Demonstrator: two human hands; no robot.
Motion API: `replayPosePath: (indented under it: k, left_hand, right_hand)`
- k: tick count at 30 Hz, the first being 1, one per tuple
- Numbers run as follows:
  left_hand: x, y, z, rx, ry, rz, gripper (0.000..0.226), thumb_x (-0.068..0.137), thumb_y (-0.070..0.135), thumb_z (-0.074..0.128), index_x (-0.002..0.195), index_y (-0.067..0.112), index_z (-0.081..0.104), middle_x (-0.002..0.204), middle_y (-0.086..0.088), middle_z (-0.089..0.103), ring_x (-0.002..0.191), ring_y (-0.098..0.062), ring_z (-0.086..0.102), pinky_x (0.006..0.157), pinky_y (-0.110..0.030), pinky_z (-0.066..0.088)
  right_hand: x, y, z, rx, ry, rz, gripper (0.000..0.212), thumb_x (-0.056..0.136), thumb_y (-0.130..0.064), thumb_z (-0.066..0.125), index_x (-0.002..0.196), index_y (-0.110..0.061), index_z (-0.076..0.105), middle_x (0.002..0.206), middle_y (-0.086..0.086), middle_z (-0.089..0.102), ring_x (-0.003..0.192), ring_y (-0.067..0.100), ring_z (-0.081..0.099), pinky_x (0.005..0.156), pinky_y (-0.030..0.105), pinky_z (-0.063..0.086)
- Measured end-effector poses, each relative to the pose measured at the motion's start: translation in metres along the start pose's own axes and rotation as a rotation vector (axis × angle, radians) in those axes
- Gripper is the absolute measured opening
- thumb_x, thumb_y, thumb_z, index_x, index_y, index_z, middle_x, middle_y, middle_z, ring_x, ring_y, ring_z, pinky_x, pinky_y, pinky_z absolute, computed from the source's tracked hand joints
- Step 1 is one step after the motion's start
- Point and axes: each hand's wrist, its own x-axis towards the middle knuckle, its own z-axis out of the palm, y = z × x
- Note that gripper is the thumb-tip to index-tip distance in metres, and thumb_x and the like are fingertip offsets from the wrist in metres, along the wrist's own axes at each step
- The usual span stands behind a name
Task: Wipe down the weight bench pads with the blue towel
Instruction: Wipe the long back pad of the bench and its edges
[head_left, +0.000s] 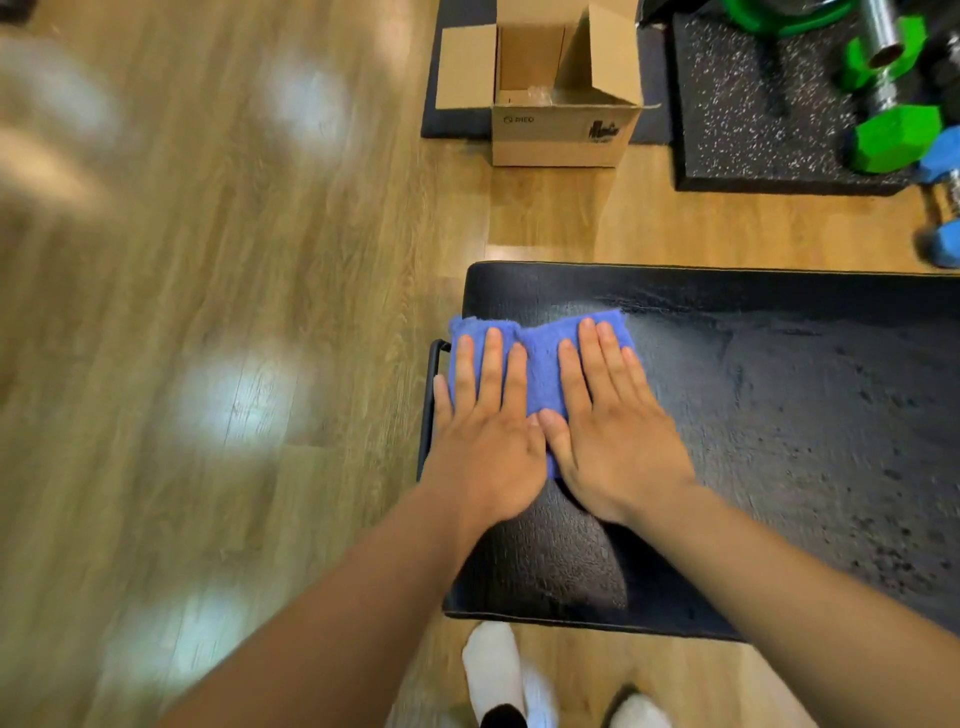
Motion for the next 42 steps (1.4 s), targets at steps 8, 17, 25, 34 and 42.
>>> replayPosePath:
  k: [8, 17, 25, 34, 42]
  left_hand:
    - [0.064, 0.005, -0.037, 0.099, -0.209, -0.050, 0.067, 0.100, 0.042, 0.019, 0.147, 0.020, -0.023, 0.151, 0.001, -0.038, 0.136, -0.025, -0.039, 0.114, -0.057, -0.010]
    - [-0.025, 0.033, 0.016, 0.147, 0.148, 0.100, 0.067, 0.091, 0.035, 0.020, 0.151, 0.010, 0.005, 0.160, -0.013, 0.002, 0.146, -0.035, -0.006, 0.112, -0.064, 0.006]
    - [-0.133, 0.097, 0.082, 0.092, 0.012, 0.111, 0.070, 0.078, 0.036, 0.039, 0.142, 0.010, 0.036, 0.151, -0.013, 0.035, 0.143, -0.035, 0.018, 0.106, -0.062, 0.021]
    - [-0.046, 0.102, 0.037, 0.148, 0.020, 0.206, 0.073, 0.088, 0.037, 0.027, 0.152, 0.012, 0.002, 0.160, -0.013, 0.002, 0.146, -0.033, -0.010, 0.112, -0.061, -0.001]
    - [0.091, 0.111, -0.011, 0.209, -0.097, 0.038, 0.084, 0.091, 0.048, 0.031, 0.147, 0.019, -0.024, 0.156, -0.001, -0.029, 0.139, -0.027, -0.033, 0.110, -0.056, -0.021]
  right_hand:
    - [0.056, 0.032, -0.028, -0.046, -0.167, -0.096, 0.069, 0.097, -0.051, 0.004, 0.149, -0.009, -0.012, 0.157, 0.012, -0.021, 0.143, 0.021, -0.025, 0.117, 0.038, -0.013]
    - [-0.043, 0.001, -0.009, 0.243, -0.057, 0.024, 0.076, 0.093, -0.054, -0.004, 0.151, -0.006, 0.003, 0.159, 0.015, -0.008, 0.146, 0.024, -0.016, 0.119, 0.044, -0.003]
    - [-0.182, 0.017, 0.016, 0.250, -0.136, 0.052, 0.072, 0.098, -0.050, 0.014, 0.144, 0.001, 0.033, 0.154, 0.019, 0.025, 0.145, 0.031, 0.019, 0.112, 0.047, 0.020]
    - [-0.074, 0.056, -0.004, 0.218, -0.066, 0.053, 0.081, 0.092, -0.060, -0.003, 0.150, -0.003, 0.003, 0.156, 0.013, -0.013, 0.145, 0.025, -0.016, 0.117, 0.041, -0.008]
    - [0.053, 0.104, -0.036, 0.165, -0.174, 0.113, 0.077, 0.097, -0.056, 0.015, 0.150, -0.004, -0.005, 0.159, 0.014, -0.013, 0.145, 0.024, -0.016, 0.118, 0.039, -0.010]
